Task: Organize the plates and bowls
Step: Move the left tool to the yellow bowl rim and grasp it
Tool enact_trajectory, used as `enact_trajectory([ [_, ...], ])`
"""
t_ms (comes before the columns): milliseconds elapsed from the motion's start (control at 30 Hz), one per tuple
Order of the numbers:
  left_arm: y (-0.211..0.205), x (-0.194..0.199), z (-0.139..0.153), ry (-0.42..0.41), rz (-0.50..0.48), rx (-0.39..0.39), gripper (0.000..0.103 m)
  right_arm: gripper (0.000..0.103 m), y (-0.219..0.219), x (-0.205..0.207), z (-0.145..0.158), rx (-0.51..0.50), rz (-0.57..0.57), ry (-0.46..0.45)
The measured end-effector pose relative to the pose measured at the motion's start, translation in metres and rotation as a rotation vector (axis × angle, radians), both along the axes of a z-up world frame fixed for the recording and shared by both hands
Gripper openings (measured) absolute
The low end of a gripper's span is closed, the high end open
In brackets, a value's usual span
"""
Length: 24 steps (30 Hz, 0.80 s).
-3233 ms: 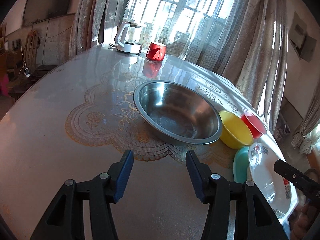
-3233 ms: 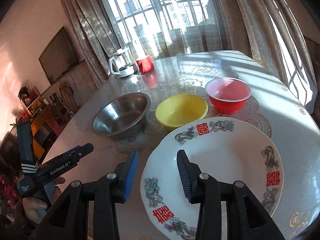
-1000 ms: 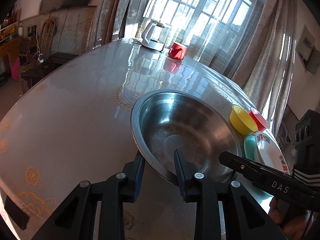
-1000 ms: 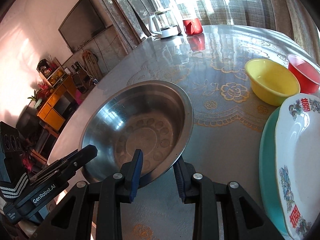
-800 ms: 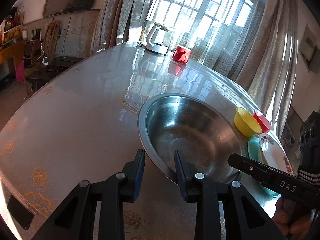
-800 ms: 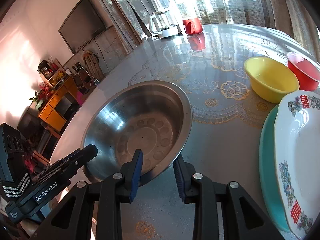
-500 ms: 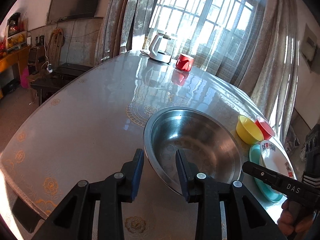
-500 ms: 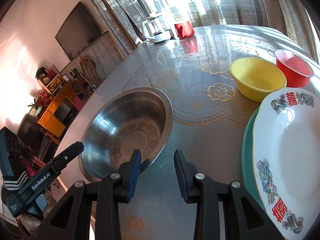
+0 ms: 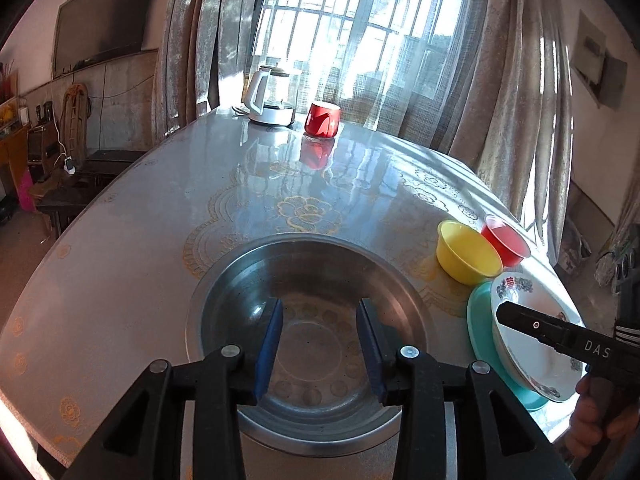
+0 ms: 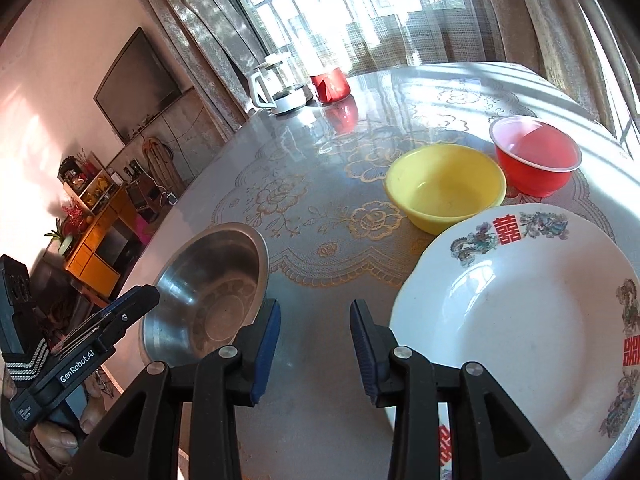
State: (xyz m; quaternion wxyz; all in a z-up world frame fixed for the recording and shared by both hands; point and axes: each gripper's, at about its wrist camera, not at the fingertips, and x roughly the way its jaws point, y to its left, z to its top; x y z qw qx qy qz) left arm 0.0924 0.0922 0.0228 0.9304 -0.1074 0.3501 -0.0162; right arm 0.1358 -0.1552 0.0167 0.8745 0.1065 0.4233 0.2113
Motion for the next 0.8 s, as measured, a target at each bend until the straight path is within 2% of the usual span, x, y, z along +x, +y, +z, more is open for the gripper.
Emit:
enact_trajectory([
  [167,-0.014,0.019,0.0,0.029,-0.039,-0.019,0.039,0.037,-0.032,0.016,0.007,0.006,-0.071,0.007],
  [300,-0.026,0.031,0.002,0.019,-0.061,-0.01,0.039,0.037,-0.054,0.032,0.007,0.014,-0.132,0.025],
  [367,-0.033,0.036,0.004,0.008,-0.078,-0.002,0.043,0.037,-0.064,0.041,0.007,0.018,-0.16,0.033],
  [400,-0.036,0.038,0.006,0.003,-0.09,0.001,0.046,0.037,-0.067,0.045,0.007,0.017,-0.171,0.033],
  [600,-0.057,0.061,0.012,0.012,-0.139,-0.003,0.046,0.037,-0.075,0.073,0.008,-0.018,-0.21,0.034],
  [700,-0.067,0.08,0.01,0.064,-0.158,-0.006,0.046,0.037,-0.073,0.088,0.005,-0.059,-0.224,0.041],
  [800,-0.076,0.098,0.005,0.122,-0.174,-0.05,0.046,0.036,-0.074,0.099,0.002,-0.107,-0.227,0.043],
])
